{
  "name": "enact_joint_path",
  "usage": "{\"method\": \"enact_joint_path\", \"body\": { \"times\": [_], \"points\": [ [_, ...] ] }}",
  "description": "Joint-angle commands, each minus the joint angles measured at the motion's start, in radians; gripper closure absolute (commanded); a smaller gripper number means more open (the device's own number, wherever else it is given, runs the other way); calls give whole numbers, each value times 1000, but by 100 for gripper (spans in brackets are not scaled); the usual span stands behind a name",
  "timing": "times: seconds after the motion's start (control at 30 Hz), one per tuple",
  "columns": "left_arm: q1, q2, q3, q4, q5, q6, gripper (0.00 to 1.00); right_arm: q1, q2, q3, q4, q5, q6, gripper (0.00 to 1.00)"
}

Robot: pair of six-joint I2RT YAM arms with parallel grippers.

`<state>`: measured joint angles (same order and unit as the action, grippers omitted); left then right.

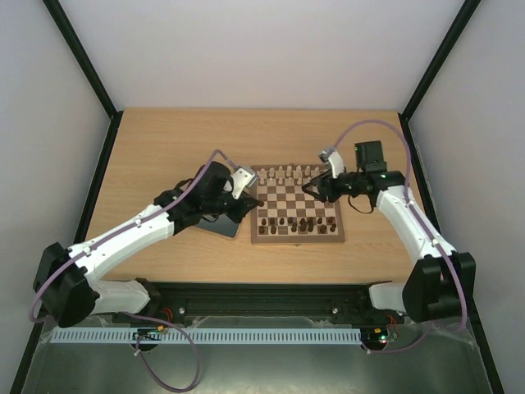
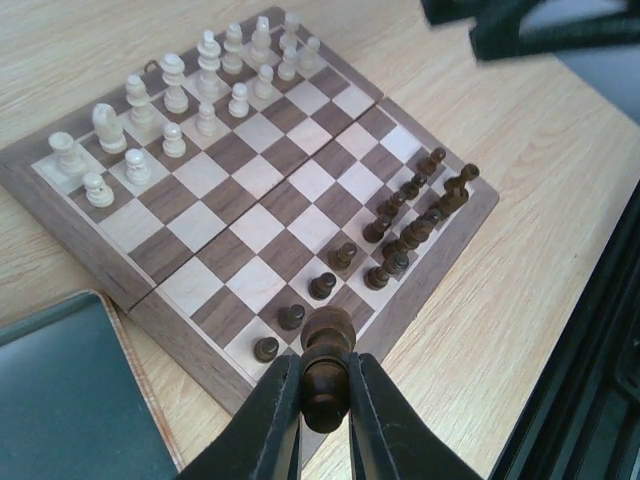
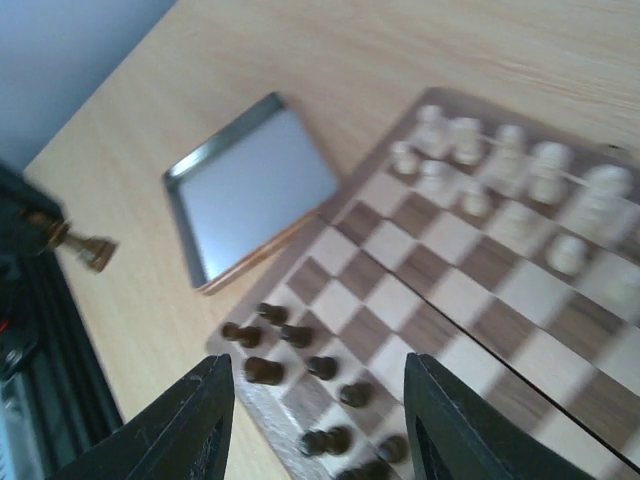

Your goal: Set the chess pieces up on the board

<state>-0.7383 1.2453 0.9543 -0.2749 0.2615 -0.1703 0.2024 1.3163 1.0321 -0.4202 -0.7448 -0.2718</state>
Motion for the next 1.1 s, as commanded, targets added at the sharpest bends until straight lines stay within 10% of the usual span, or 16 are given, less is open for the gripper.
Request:
{"method": "enact_joint_path", "body": {
  "times": [0.0, 1.07],
  "points": [
    [-51, 73, 102, -151, -78, 63, 89, -105, -75, -57, 45, 68, 129, 51],
    [-261, 630, 470, -339, -248, 157, 89, -176, -143, -171, 125, 159, 96, 48]
  ]
}}
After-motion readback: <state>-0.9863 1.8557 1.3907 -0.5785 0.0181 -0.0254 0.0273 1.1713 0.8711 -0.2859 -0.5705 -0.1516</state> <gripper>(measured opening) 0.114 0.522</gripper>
